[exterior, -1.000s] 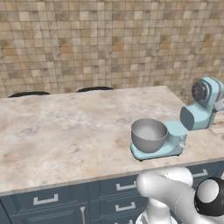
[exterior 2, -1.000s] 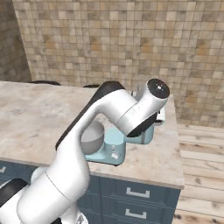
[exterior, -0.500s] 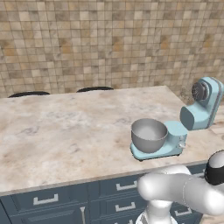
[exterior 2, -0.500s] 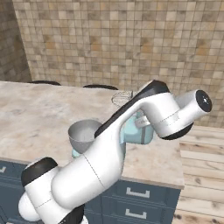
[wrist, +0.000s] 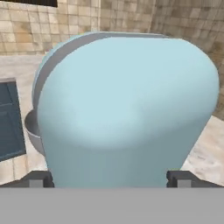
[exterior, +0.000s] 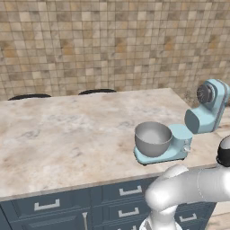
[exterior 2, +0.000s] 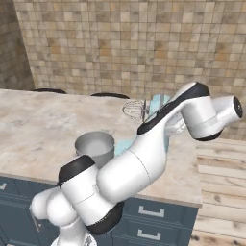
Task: Close the stand mixer head.
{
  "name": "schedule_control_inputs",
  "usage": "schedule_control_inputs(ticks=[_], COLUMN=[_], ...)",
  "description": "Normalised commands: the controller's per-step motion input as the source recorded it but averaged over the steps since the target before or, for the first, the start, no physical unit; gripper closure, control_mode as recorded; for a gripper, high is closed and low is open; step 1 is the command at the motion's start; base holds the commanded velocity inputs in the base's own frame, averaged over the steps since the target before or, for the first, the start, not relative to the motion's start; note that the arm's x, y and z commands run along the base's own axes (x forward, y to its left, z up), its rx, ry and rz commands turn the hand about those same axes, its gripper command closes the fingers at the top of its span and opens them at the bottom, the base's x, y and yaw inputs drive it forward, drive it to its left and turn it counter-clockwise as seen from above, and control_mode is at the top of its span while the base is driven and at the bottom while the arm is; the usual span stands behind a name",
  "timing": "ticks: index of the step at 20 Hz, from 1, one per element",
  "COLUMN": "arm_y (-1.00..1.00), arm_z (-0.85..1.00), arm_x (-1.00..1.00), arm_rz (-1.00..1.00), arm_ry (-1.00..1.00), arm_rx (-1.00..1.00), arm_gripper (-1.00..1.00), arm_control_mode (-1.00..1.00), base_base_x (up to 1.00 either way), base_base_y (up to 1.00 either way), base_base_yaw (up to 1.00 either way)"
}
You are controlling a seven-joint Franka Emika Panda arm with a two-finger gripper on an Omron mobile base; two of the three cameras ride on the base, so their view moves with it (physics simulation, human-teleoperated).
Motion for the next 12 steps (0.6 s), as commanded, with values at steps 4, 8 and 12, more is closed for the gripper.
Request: schedule_control_inputs(ticks=[4, 8, 12], arm_y=[0.83, 1.0, 1.0], arm_z=[-0.54, -0.87, -0.99], arm_x=[0.94, 0.49, 0.37], arm_rz=[0.55, 0.53, 0.29], arm_ry=[-0.06, -0.04, -0.22], arm_rx=[-0.02, -0.06, -0.13], arm_gripper=[-1.0, -1.0, -1.0], arm_control_mode=[-1.0, -1.0, -1.0], base_base_x=[0.0, 0.0, 0.0], base_base_y=[0.0, 0.0, 0.0], base_base_yaw=[0.0, 0.0, 0.0])
